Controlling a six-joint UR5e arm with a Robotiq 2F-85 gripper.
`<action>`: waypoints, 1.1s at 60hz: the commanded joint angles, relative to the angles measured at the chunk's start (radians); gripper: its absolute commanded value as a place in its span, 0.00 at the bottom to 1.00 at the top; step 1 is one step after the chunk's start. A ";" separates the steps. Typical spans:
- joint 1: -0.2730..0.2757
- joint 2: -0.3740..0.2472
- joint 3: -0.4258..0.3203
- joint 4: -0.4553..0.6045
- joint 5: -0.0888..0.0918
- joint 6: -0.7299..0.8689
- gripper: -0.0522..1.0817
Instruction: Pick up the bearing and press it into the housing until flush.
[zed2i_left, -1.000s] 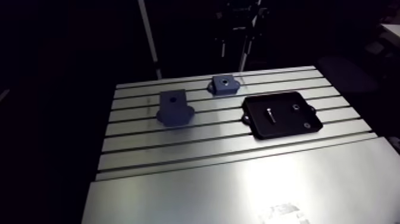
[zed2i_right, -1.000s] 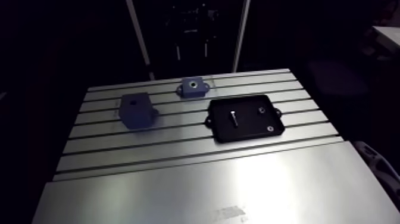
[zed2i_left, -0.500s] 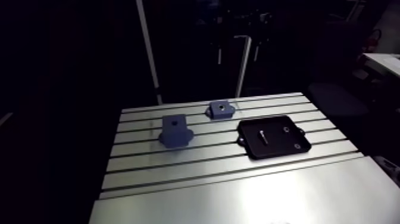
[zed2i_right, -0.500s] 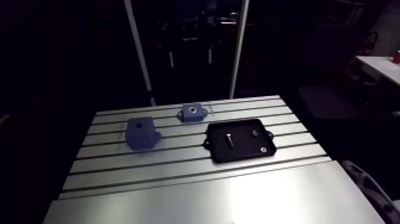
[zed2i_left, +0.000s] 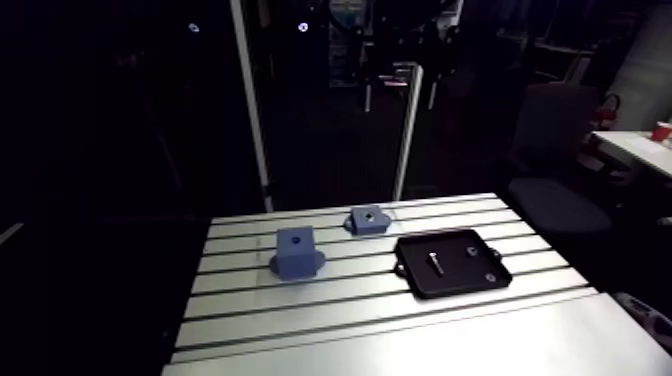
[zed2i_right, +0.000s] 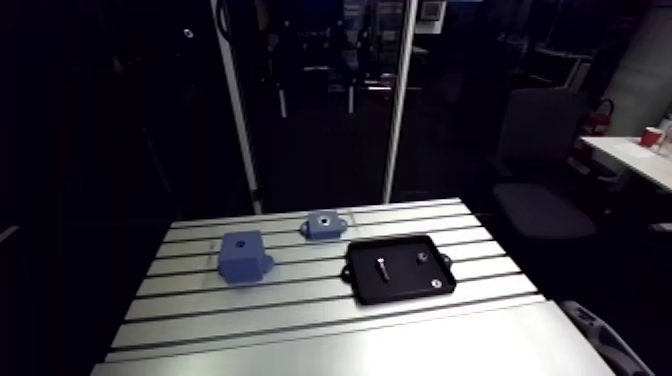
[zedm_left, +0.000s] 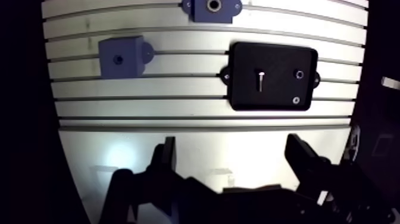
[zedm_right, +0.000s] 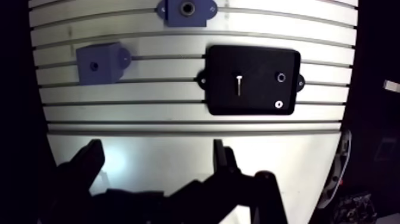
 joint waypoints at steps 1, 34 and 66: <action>0.005 -0.051 -0.034 0.032 0.035 0.013 0.05; 0.009 -0.029 -0.032 0.028 0.021 0.032 0.05; 0.035 -0.013 -0.029 0.020 0.022 0.032 0.05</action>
